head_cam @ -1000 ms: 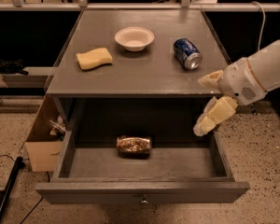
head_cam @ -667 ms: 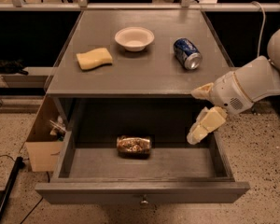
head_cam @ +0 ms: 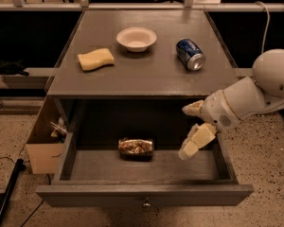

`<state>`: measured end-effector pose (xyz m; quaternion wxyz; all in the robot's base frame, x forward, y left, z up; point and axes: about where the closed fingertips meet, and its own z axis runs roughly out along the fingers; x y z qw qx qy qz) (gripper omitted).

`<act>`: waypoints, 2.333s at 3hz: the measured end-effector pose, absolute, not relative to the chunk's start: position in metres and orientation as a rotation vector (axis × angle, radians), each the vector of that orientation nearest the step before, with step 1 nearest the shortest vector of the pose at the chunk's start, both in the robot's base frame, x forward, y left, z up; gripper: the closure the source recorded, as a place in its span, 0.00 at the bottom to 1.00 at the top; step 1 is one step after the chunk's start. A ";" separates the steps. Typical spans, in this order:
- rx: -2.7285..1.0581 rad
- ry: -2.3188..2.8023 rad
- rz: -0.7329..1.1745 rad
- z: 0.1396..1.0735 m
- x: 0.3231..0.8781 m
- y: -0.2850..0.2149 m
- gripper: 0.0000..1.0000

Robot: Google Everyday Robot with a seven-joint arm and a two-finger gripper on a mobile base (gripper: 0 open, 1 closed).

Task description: Pick orange can from top drawer and place on counter

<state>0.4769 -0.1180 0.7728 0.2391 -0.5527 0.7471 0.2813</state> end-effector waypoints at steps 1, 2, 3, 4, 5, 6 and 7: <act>-1.494 2.035 0.912 0.726 0.454 -0.091 0.00; -1.502 2.022 1.024 0.667 0.435 -0.042 0.00; -1.508 1.995 1.047 0.634 0.443 0.010 0.00; -1.508 1.995 1.047 0.634 0.443 0.010 0.00; -1.553 2.001 0.997 0.676 0.469 0.008 0.00; -1.556 1.999 0.994 0.678 0.470 0.009 0.00; -1.535 2.033 0.994 0.666 0.465 0.007 0.00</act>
Offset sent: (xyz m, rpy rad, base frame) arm -0.0559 0.1017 -0.1516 0.1466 0.1710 0.0672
